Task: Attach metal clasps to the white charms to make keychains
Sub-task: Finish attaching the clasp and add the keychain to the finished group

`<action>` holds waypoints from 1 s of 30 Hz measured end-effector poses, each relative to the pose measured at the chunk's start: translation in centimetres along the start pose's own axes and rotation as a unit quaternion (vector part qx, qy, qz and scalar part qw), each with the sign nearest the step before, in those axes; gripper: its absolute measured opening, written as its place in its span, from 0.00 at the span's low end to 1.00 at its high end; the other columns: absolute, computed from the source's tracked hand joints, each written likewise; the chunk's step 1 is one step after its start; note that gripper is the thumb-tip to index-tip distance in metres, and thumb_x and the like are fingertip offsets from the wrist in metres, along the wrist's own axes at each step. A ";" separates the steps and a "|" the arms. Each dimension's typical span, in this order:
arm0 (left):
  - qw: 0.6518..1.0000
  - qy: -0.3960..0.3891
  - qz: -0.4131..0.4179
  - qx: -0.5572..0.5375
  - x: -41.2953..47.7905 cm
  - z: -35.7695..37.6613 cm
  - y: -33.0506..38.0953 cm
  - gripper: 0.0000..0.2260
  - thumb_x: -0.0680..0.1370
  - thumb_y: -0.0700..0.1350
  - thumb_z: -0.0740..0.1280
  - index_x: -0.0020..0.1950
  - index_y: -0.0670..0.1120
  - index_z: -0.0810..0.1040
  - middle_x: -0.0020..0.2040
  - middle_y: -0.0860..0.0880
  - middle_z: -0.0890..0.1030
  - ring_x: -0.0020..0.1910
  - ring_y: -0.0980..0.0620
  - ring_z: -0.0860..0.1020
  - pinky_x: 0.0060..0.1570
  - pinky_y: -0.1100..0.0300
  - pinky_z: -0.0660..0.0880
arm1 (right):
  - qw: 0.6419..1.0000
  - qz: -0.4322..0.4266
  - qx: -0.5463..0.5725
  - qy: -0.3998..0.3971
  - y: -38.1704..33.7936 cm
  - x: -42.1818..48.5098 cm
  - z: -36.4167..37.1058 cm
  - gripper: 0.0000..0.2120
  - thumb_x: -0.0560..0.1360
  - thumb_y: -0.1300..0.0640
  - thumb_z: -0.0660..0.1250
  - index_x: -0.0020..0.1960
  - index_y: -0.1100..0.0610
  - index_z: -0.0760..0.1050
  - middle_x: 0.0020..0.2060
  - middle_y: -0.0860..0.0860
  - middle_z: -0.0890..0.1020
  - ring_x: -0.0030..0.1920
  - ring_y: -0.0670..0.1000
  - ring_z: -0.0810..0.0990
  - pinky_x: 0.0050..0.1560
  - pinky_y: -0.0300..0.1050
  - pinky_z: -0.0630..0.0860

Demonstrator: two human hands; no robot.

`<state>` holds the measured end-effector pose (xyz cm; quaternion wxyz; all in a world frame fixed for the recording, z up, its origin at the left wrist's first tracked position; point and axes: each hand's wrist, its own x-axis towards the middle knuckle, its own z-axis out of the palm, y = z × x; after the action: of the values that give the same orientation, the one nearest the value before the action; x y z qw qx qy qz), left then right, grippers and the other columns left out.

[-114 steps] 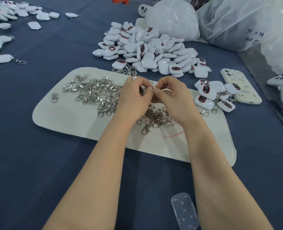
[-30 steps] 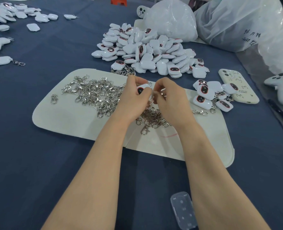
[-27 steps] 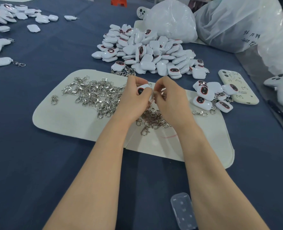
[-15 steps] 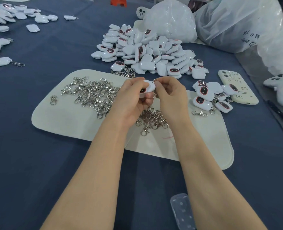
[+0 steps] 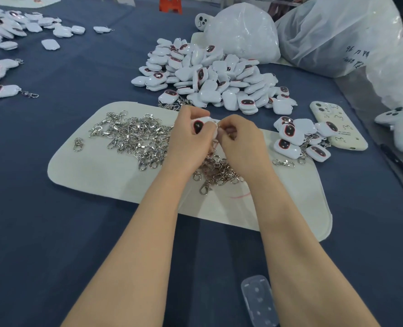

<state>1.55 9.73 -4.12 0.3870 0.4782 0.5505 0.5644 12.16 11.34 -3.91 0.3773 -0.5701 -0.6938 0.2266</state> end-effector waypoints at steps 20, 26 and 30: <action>0.861 -0.060 -0.193 -0.467 0.3 0.4 1.0 0.05 0.78 0.33 0.58 0.49 0.42 0.70 0.31 0.49 0.74 0.21 0.58 0.69 0.22 0.69 0.69 | 0.970 -0.015 0.172 0.170 -1.0 -0.7 1.4 0.04 0.78 0.64 0.62 0.47 0.58 0.74 0.35 0.41 0.76 0.36 0.37 0.73 0.40 0.27 0.67; 0.973 -0.017 -0.085 -0.212 0.2 0.3 0.8 0.06 0.76 0.35 0.60 0.47 0.46 0.71 0.39 0.44 0.73 0.20 0.56 0.68 0.22 0.67 0.66 | 0.987 -0.107 0.032 0.113 -0.2 -0.5 0.2 0.04 0.76 0.67 0.62 0.46 0.64 0.76 0.37 0.50 0.77 0.38 0.48 0.72 0.39 0.35 0.65; 0.994 -0.006 -0.021 -0.105 0.1 -0.3 0.6 0.06 0.76 0.36 0.61 0.46 0.48 0.71 0.38 0.47 0.75 0.20 0.58 0.70 0.23 0.68 0.68 | 0.992 -0.096 0.042 0.064 -0.1 -0.4 0.0 0.04 0.76 0.66 0.63 0.46 0.62 0.76 0.37 0.49 0.78 0.37 0.44 0.71 0.39 0.30 0.66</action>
<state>1.32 9.74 -3.45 0.4503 0.4261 0.4957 0.6082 12.13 10.97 -3.92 0.4645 -0.4976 -0.7099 0.1808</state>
